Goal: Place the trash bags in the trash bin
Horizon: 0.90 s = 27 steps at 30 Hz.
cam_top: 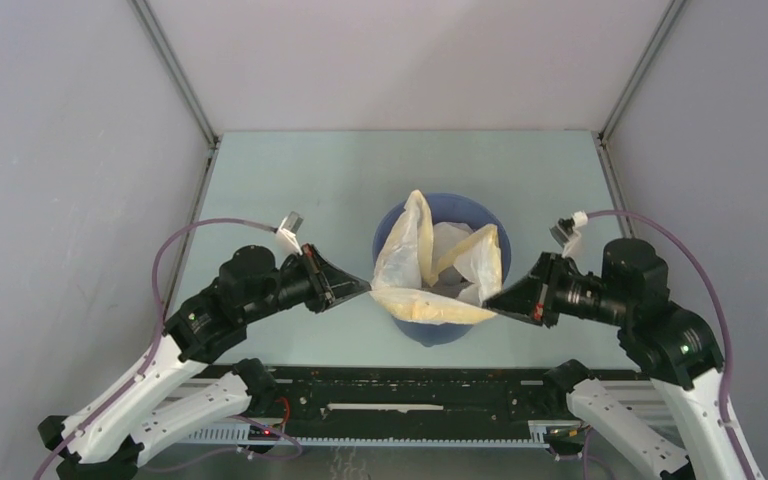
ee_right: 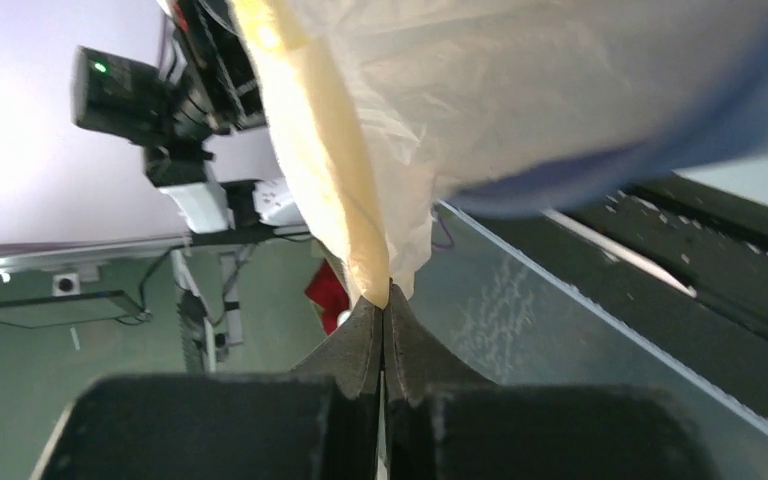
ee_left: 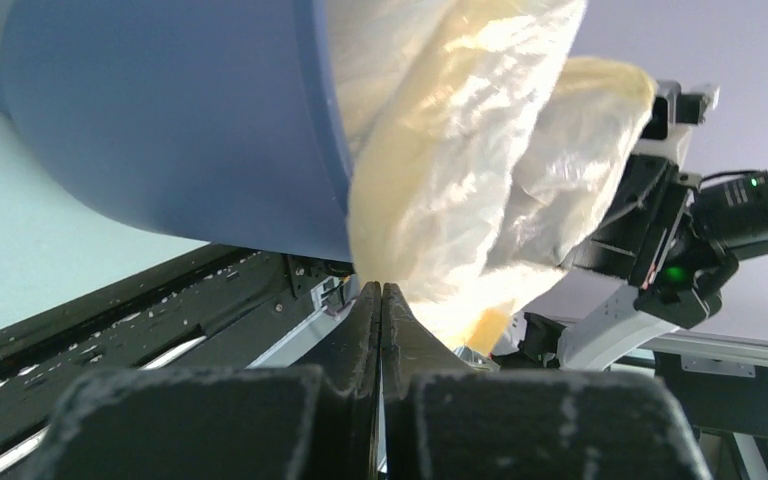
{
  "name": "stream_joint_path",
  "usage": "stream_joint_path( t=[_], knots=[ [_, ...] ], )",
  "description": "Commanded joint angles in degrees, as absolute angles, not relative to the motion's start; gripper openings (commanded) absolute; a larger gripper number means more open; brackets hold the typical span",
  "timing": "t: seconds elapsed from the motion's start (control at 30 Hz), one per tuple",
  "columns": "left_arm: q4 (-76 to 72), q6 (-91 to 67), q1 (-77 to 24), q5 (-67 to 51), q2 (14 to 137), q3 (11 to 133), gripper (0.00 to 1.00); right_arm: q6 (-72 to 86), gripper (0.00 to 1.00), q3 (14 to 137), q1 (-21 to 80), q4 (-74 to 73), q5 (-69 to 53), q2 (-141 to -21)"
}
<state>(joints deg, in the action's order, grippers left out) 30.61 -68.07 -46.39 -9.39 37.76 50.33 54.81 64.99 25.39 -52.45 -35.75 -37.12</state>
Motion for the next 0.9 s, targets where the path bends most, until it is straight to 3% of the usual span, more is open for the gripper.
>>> stream_joint_path(
  t=[0.0,0.33,0.57,0.77,0.87],
  knots=[
    [33.5,-67.3,-46.7,-7.9,36.7,48.6,0.0,49.0,0.0,66.2,26.5,-65.7,-31.9,-34.0],
    [34.1,-63.4,-46.7,-9.6,39.1,50.1,0.03,49.2,0.0,57.2,26.7,-64.5,-29.6,-29.2],
    [37.0,-50.0,-46.0,-5.1,42.1,66.8,0.7,48.6,0.0,51.3,26.7,-62.9,-29.2,-24.9],
    [34.5,-42.9,-46.0,-8.9,54.6,79.6,0.89,47.7,0.0,51.2,26.7,-62.5,-29.6,-25.2],
    [37.0,-40.2,-46.0,-9.7,61.2,83.2,0.92,47.8,0.0,51.5,26.8,-62.2,-29.3,-25.1]
  ],
)
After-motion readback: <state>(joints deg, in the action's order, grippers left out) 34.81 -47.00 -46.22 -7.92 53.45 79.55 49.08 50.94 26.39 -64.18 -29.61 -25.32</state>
